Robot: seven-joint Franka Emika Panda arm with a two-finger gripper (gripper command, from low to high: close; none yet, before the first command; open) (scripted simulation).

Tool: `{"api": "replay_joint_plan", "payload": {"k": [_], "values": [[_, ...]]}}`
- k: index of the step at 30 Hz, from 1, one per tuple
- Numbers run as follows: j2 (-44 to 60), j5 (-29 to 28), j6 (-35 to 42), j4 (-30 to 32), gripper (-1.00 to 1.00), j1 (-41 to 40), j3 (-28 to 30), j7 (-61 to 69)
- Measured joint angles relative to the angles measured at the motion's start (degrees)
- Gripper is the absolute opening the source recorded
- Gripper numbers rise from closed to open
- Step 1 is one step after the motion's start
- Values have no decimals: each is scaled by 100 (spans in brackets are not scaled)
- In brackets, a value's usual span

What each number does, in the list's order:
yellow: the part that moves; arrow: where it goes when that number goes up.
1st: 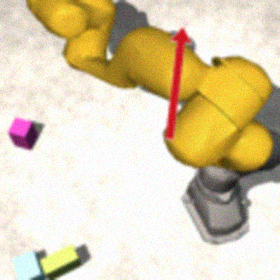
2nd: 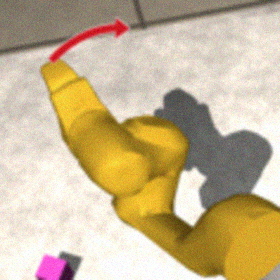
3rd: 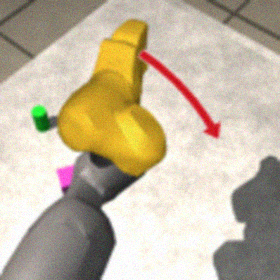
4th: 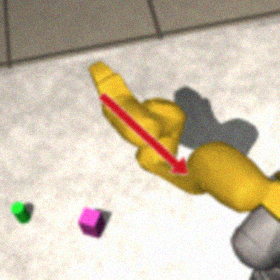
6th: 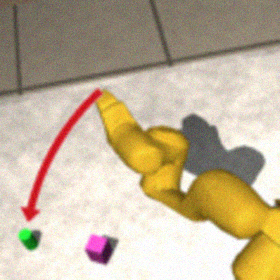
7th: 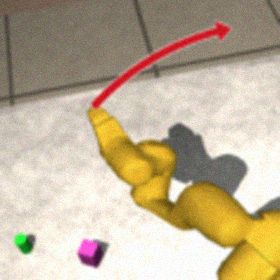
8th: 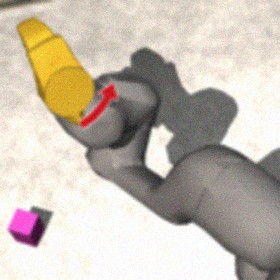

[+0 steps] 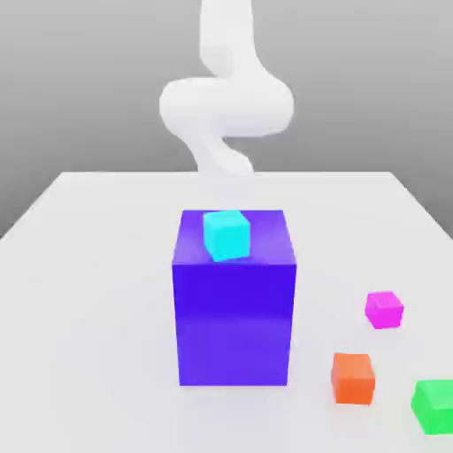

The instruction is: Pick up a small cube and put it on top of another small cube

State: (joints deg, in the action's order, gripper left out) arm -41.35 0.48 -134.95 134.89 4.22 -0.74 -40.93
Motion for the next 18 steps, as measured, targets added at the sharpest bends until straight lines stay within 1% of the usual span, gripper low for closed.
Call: {"api": "replay_joint_plan", "payload": {"k": [12,18], "values": [[2480,216,-1706,1625,0,2147,-624,2630],[3683,119,-2535,2416,0,2956,-1164,3756]]}}
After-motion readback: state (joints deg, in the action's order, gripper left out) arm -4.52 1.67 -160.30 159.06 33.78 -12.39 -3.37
